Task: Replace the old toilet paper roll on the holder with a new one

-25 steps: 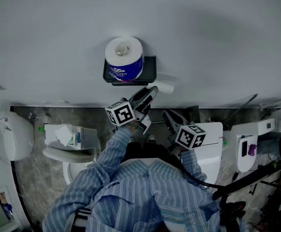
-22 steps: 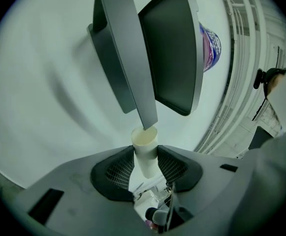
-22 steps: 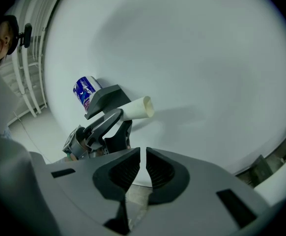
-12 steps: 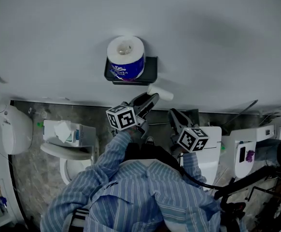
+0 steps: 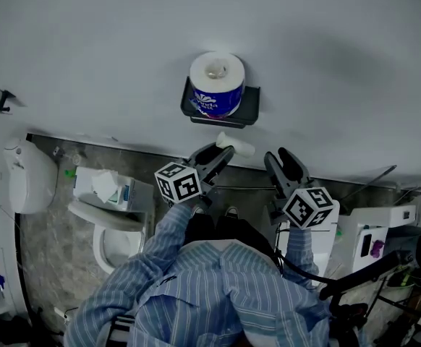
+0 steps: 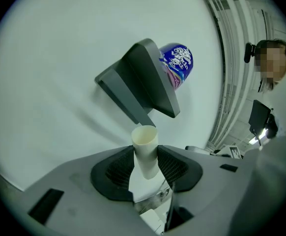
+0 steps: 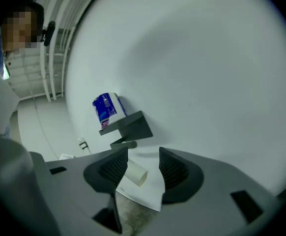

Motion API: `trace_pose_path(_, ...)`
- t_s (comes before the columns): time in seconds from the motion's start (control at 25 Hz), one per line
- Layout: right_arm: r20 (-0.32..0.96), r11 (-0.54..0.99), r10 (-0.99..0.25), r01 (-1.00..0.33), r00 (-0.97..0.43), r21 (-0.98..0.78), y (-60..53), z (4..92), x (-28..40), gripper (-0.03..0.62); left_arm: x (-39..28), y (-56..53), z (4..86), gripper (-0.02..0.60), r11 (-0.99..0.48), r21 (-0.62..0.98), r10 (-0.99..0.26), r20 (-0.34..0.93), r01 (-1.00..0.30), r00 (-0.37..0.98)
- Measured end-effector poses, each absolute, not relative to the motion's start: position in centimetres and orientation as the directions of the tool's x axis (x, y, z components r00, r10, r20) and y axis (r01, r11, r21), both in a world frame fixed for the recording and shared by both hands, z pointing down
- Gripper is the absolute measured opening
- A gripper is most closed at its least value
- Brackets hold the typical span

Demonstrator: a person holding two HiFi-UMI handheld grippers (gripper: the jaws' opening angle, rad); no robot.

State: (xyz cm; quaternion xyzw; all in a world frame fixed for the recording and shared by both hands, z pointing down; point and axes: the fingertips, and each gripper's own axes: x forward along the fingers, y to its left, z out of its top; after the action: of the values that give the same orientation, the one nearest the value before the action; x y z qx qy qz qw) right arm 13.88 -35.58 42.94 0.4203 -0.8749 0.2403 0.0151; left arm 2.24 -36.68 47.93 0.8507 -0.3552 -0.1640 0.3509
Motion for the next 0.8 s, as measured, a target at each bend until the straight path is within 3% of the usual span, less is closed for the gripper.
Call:
trace_pose_path(0.36, 0.103, 0.664, -0.692, -0.686, -0.715, -0.299, -37.6, 35.4, 8.4, 0.254, -2.9, -34.4, 47.8, 0.152, -0.466, 0.686, -0.773, -0.008, -0.559, 0.635)
trace_pose_path(0.8, 0.085, 0.724, -0.687, -0.69, -0.722, -0.011, -39.6, 29.6, 1.0, 0.322, -8.1, -32.1, 49.1, 0.152, -0.4, 0.691, -0.822, 0.02, -0.603, 0.569)
